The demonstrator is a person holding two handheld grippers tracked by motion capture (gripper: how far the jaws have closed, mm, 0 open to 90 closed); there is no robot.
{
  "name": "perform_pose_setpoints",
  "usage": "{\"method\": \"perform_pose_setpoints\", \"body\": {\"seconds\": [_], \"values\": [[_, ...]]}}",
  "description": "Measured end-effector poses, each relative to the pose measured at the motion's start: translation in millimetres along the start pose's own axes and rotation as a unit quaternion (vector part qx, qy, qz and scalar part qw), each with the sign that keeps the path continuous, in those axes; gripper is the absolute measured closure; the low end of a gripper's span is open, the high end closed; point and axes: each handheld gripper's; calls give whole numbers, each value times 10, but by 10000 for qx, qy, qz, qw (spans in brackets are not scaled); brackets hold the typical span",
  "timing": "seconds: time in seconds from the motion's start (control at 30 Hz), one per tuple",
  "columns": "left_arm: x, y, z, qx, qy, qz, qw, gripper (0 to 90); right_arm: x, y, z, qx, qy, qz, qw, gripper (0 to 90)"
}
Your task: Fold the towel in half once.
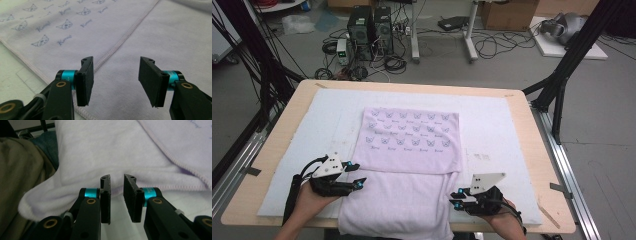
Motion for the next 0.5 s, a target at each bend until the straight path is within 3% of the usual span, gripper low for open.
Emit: {"method": "perform_pose_setpoints", "body": {"seconds": [0.13,0.3,0.37,0.5], "values": [[10,-16,12,-7,-9,-6,10000,462,-36,-39,-48,87,85,-141,9998,743],[14,-17,19,-31,-22,-4,10000,462,35,-249,-63,186,253,-394,9987,701],[10,-12,13,-24,-54,-11,10000,462,56,-335,-49,203,307,-406,9985,738],[2,-9,8,-19,-32,-6,10000,462,52,-324,-23,270,217,-425,9985,877]]}}
Point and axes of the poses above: each handheld gripper's, and its own axes: y roughly backward along the jaws, x roughly out of its top, z roughly to its right, and after that the axes turned 9 degrees about -y, right-handed
